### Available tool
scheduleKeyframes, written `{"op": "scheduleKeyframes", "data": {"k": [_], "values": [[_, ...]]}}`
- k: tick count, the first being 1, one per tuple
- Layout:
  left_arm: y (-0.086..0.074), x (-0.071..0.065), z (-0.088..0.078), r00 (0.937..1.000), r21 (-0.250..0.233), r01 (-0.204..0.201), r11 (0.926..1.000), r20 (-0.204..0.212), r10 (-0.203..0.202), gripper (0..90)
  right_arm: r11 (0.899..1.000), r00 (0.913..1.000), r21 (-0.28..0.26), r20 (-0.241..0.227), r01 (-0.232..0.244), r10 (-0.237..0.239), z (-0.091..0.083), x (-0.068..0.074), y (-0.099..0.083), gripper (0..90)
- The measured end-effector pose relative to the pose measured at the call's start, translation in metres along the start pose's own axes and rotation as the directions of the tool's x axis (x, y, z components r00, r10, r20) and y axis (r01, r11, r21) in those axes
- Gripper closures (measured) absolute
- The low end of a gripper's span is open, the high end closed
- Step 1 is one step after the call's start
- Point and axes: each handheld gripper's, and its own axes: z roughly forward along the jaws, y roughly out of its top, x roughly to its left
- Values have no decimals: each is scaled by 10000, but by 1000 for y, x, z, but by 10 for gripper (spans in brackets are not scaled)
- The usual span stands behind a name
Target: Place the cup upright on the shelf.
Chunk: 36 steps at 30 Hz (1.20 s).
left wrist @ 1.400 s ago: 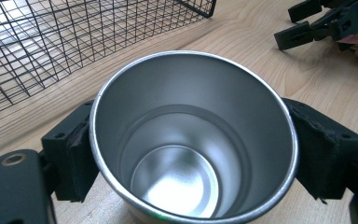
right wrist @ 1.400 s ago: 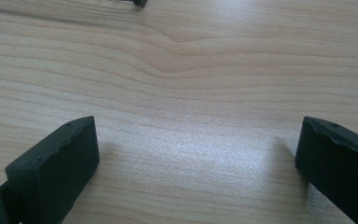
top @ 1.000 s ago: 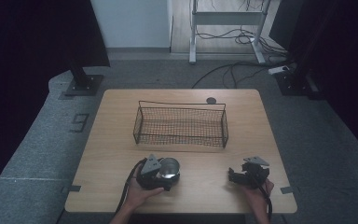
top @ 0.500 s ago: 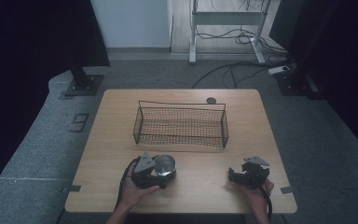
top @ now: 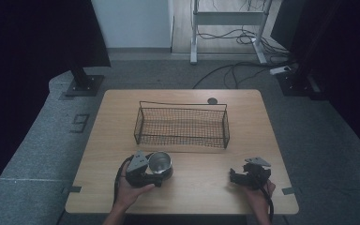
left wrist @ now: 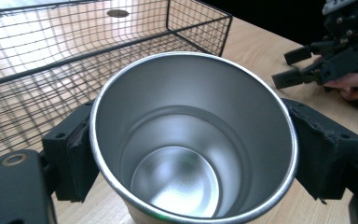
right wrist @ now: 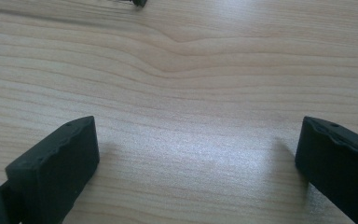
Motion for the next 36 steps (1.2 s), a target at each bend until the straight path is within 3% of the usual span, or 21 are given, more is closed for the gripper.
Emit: {"op": "scheduleKeyframes", "data": {"k": [10,14,24,36], "values": [[5,9,-5,9994,20,163,9999,-318,-162,146,10000,10000,-15,48,-39,39,0,0,0,0],[10,9,-3,9993,90,48,9999,-367,-45,146,10000,10000,-13,52,-45,45,0,0,0,0],[24,10,-7,9998,-86,24,10000,-184,-26,146,10000,10000,-12,64,-68,68,-1,0,0,0],[30,15,-4,9997,-110,152,9998,-197,-154,147,10000,9999,-20,84,-80,80,-1,-1,0,2]]}}
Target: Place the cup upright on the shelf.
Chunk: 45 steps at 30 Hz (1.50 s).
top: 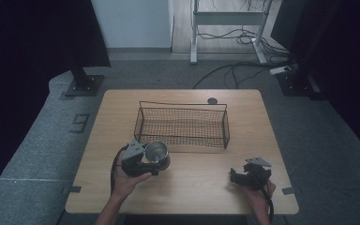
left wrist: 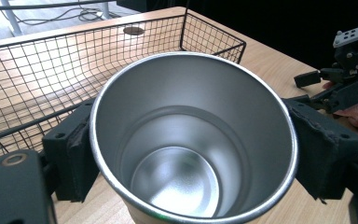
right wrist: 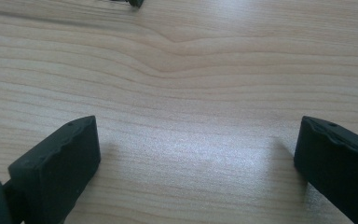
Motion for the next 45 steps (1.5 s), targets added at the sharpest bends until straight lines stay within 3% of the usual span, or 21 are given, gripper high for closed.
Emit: {"op": "scheduleKeyframes", "data": {"k": [45], "values": [[26,5,12,9998,33,-215,9998,6,215,146,9999,9999,-12,100,-103,103,0,0,0,2]]}}
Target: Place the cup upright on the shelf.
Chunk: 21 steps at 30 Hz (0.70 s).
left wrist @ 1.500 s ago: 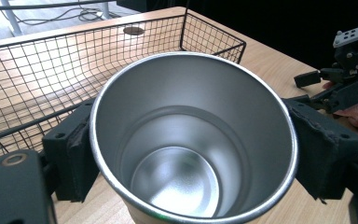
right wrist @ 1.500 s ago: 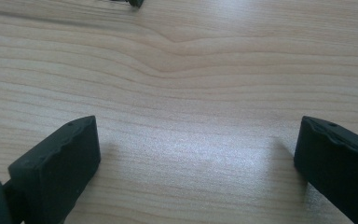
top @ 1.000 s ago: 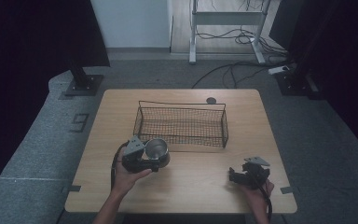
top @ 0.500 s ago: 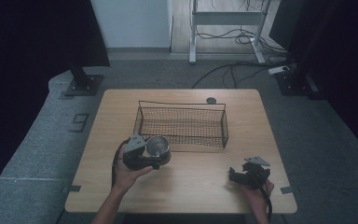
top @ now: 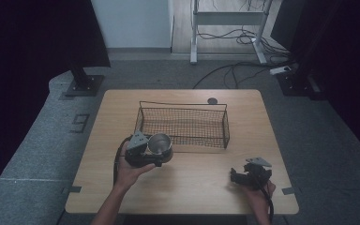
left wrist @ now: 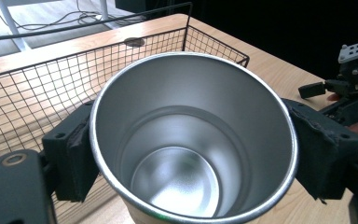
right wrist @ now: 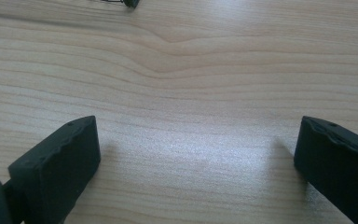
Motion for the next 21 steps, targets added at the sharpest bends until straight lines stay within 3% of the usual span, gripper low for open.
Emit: {"op": "scheduleKeyframes", "data": {"k": [21], "values": [[14,3,11,9999,21,-144,9999,9,144,147,10000,10000,0,2,-9,9,0,0,0,2]]}}
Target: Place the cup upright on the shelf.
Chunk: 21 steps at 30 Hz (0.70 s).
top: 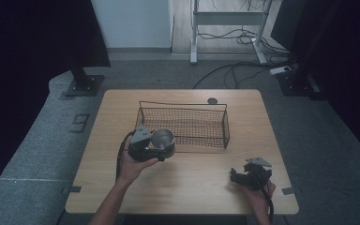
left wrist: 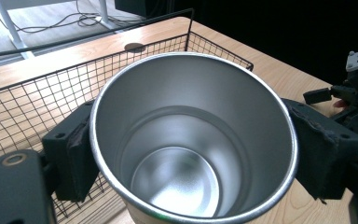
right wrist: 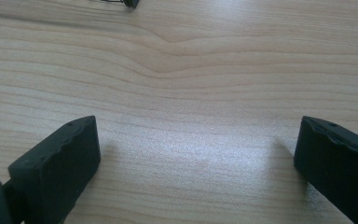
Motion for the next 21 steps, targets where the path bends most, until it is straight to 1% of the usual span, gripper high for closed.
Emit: {"op": "scheduleKeyframes", "data": {"k": [8,9,17,21], "values": [[6,2,1,10000,-29,12,10000,-35,-12,147,10000,10000,0,1,2,-2,0,0,0,2],[7,3,3,10000,-49,76,10000,-2,-76,146,10000,10000,-5,1,0,0,0,0,0,2],[13,4,5,10000,-36,-49,10000,-59,48,147,10000,10000,2,-1,22,-22,0,0,0,2],[15,5,6,10000,-43,-2,10000,-35,2,146,10000,10000,-3,-1,15,-15,0,0,0,2]]}}
